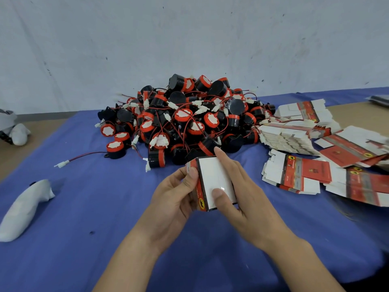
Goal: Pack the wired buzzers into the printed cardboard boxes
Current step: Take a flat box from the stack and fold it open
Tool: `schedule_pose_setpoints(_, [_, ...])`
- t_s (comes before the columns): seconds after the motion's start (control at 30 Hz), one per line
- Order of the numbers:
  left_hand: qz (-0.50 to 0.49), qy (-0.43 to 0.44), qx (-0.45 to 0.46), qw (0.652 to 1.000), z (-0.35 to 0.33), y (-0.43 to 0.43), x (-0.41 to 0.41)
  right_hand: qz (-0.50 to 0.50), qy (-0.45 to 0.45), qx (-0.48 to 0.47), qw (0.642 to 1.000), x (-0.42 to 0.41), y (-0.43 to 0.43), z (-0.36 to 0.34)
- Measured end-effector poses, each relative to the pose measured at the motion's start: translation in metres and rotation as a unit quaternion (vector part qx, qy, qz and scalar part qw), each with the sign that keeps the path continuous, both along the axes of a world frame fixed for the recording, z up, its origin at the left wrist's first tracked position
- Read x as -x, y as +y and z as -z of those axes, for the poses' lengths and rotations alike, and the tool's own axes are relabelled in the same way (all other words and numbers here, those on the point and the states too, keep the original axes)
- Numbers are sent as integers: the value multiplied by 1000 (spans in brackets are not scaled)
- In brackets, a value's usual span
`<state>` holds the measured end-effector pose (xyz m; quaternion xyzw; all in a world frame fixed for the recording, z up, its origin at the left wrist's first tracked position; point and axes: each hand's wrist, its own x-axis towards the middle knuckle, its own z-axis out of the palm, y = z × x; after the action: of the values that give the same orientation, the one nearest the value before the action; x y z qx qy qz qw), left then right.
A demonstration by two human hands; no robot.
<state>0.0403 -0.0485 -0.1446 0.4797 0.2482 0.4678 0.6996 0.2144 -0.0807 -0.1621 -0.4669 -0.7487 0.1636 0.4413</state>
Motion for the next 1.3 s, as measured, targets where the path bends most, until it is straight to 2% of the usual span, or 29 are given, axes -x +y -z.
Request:
schedule_pose_setpoints(0.1, [-28, 52, -51, 997, 3, -2, -2, 0, 28, 5, 1000, 1, 1, 1])
schedule_pose_setpoints(0.17, [-92, 177, -164, 966, 7, -4, -6, 7, 45, 4, 999, 1, 2, 2])
schedule_pose_setpoints(0.27, [-159, 353, -340, 857, 16, -8, -8, 19, 44, 15, 999, -1, 6, 2])
schedule_pose_setpoints(0.33, [-168, 448, -442, 758, 22, -10, -8, 15, 45, 44, 998, -3, 10, 4])
schedule_pose_setpoints(0.37, [-168, 487, -480, 711, 25, -10, -8, 9, 46, 65, 997, -4, 12, 5])
schedule_pose_setpoints(0.4, [-165, 512, -499, 680, 26, -10, -8, 1, 52, 89, 995, -5, 14, 6])
schedule_pose_setpoints(0.57, [-142, 556, -527, 626, 31, -8, -11, -36, 98, 166, 981, -14, 20, 11])
schedule_pose_setpoints(0.7, [-157, 537, -536, 632, 34, -11, -16, -36, 120, 164, 978, -20, 24, 15])
schedule_pose_setpoints(0.83, [-186, 481, -515, 685, 26, -14, -16, -42, 165, 158, 973, -23, 24, 15])
schedule_pose_setpoints(0.97, [-248, 403, -462, 750, 22, -14, -11, -20, 146, 169, 974, -28, 24, 17])
schedule_pose_setpoints(1.07, [-292, 395, -440, 751, 22, -11, -7, -11, 144, 198, 969, -32, 24, 19])
schedule_pose_setpoints(1.3, [-370, 384, -255, 806, 31, 20, 6, -15, 138, 197, 970, -36, 21, 18])
